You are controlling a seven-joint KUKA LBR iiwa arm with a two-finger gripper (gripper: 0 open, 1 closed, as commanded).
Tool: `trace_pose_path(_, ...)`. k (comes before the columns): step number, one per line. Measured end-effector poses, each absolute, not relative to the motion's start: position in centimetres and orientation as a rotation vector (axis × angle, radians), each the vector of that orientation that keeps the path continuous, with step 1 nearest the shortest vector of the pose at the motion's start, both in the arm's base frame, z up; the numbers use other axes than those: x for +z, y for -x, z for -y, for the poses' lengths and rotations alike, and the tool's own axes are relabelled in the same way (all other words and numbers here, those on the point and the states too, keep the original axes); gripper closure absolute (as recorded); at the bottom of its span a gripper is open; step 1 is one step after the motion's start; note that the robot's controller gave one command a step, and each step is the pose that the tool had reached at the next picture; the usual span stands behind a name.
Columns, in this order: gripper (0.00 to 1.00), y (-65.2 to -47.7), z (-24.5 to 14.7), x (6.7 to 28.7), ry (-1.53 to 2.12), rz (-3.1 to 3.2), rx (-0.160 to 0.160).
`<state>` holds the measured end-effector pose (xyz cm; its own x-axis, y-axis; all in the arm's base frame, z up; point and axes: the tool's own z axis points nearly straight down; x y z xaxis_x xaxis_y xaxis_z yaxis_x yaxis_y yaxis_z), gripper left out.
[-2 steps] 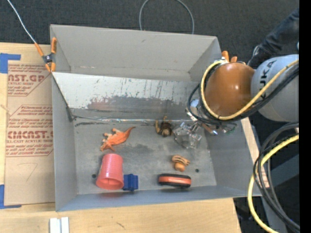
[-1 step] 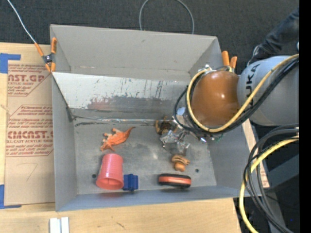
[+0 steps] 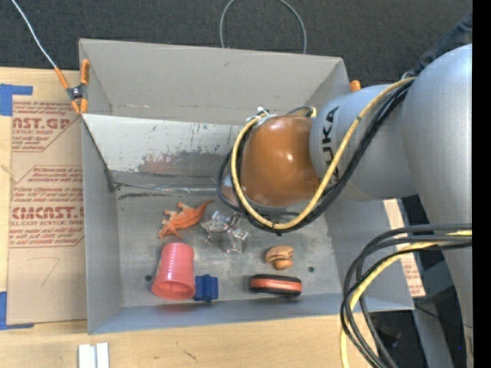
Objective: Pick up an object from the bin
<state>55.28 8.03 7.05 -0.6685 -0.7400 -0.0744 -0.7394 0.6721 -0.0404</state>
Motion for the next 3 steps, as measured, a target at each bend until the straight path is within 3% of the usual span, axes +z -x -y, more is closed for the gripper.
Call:
trace_pose_path(1,1.00,-49.6,-5.1,7.0,1.365,-2.737,-0.012)
trace_pose_path(2,1.00,-48.6,-9.3,10.8,1.847,-2.437,-0.033)
trace_pose_path(3,1.00,-52.6,-9.9,22.0,2.420,-1.871,-0.066)
